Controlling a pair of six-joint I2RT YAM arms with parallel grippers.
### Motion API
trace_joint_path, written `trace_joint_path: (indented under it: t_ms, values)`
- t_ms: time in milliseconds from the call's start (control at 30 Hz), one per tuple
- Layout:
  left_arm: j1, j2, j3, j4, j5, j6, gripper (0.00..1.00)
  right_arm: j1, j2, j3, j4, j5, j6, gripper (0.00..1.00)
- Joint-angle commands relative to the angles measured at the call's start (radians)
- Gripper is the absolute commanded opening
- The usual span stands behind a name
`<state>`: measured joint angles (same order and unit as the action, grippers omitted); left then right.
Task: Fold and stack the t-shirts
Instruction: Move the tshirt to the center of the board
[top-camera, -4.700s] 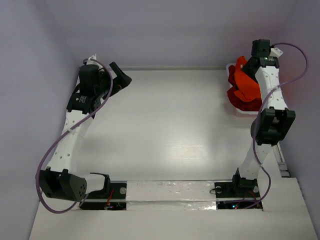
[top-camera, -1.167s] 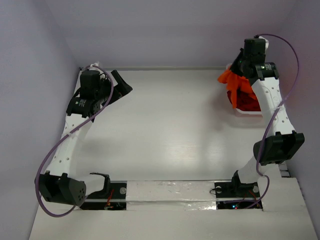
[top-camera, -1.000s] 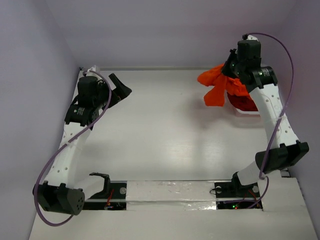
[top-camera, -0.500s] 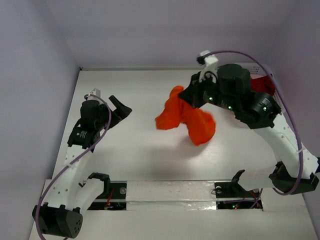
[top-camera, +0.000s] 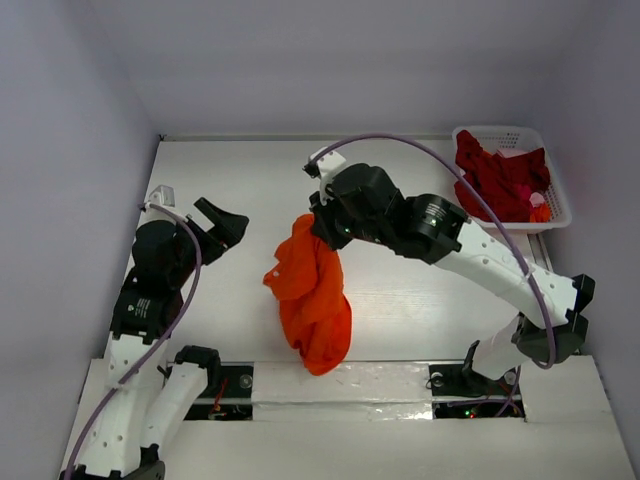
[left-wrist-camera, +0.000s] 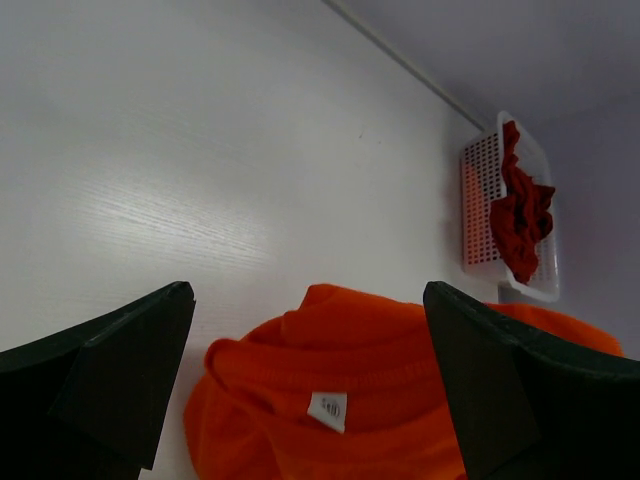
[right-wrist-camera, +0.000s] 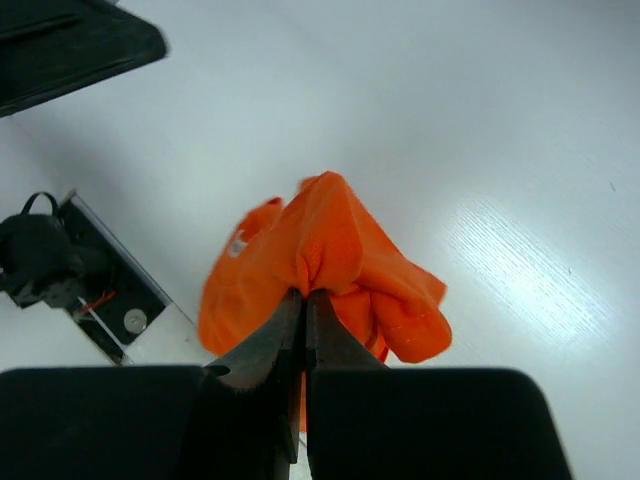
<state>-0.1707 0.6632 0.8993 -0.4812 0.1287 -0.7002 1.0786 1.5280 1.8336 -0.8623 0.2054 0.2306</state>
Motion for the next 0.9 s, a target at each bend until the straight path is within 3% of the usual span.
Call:
trace_joint_path:
  t_ms: [0,200,600,867]
  values:
    - [-0.004,0.009,0.067,-0.027,-0.024,0.004,0.99,-0.051,0.007,0.091,0.071,0.108,0.048,0.0]
    - [-0.004,0.021,0.033,0.01,0.015,-0.007,0.99,-0.121,0.196,0.168,0.017,0.082,0.073,0.0]
    - [-0.004,0.016,0.049,-0.002,0.02,0.004,0.99,-0.144,0.276,0.116,0.046,-0.021,0.104,0.0]
    - [-0.004,0.007,0.044,-0.008,0.026,0.001,0.99,-0.226,0.464,0.098,0.074,-0.142,0.185,0.0]
